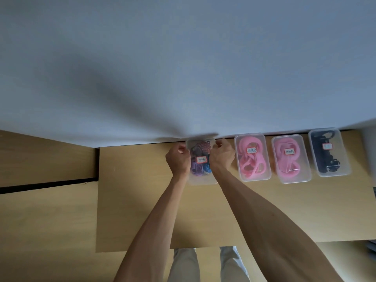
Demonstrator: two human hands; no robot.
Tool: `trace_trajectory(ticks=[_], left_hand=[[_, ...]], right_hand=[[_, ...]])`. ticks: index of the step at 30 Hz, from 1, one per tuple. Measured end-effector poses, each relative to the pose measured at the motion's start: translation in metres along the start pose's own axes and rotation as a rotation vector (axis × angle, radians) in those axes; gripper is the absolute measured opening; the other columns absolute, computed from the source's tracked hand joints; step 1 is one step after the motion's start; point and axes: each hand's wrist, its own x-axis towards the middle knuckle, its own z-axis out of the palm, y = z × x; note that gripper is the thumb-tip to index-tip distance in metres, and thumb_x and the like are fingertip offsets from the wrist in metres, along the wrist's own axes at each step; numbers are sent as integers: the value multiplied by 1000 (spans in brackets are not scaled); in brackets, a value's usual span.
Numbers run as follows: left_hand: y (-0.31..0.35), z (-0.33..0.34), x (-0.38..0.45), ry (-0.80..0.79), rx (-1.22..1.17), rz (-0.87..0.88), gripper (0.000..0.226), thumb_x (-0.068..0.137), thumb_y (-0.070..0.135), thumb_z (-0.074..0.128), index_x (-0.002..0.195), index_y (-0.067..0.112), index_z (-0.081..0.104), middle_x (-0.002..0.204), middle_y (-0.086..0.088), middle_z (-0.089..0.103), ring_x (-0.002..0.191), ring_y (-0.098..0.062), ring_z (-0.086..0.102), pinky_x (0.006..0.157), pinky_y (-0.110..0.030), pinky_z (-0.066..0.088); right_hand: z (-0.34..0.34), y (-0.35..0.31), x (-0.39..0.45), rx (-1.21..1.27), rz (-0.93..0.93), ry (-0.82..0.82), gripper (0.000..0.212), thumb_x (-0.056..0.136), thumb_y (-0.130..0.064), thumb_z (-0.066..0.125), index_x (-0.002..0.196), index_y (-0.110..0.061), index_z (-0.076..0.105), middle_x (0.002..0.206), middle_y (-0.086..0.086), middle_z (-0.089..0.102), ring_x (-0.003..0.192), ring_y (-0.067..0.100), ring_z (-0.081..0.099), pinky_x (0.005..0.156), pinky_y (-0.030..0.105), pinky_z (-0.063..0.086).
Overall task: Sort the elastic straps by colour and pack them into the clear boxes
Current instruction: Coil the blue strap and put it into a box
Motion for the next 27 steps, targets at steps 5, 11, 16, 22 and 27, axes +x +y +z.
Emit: trace_trajectory(ticks=[5, 11, 16, 22, 27], left_hand=[[-6, -5, -3, -44, -18, -13, 7, 84, 4, 68, 82, 8, 74, 78, -4, 73, 74, -21, 66, 69, -30, 49], [-15, -5, -6, -82, -55, -63, 7, 88, 9, 69, 86, 5, 74, 84, -7, 73, 80, -24, 67, 73, -34, 53], [-20, -15, -18, -150, 43, -98, 18, 94, 20, 64, 96, 6, 74, 98, -11, 74, 91, -28, 67, 76, -32, 51], [-29, -41, -37, -305, 222, -179, 14, 84, 16, 61, 93, 16, 72, 91, 0, 70, 82, -22, 63, 69, -26, 45], [-44, -46, -52, -392, 161, -230, 12, 85, 8, 61, 79, 7, 71, 71, -13, 71, 58, -25, 63, 67, -37, 58]], right_hand=[[2, 7, -7, 13, 49, 3, 25, 86, -1, 55, 100, -10, 74, 93, 16, 73, 87, 38, 64, 72, 40, 52], [4, 16, -8, -44, 64, -53, 11, 93, -15, 60, 102, -14, 67, 94, 16, 69, 86, 37, 63, 70, 43, 54], [-3, 18, -18, -71, 38, -73, 32, 92, -11, 55, 122, -16, 64, 101, 19, 70, 89, 37, 65, 76, 45, 56], [-20, 41, -41, -124, 83, -187, 20, 80, -11, 55, 96, -10, 68, 92, 13, 70, 86, 32, 62, 69, 33, 49], [-33, 49, -53, -161, 94, -236, 22, 83, -8, 58, 101, -9, 71, 99, 14, 70, 84, 28, 62, 67, 28, 45]])
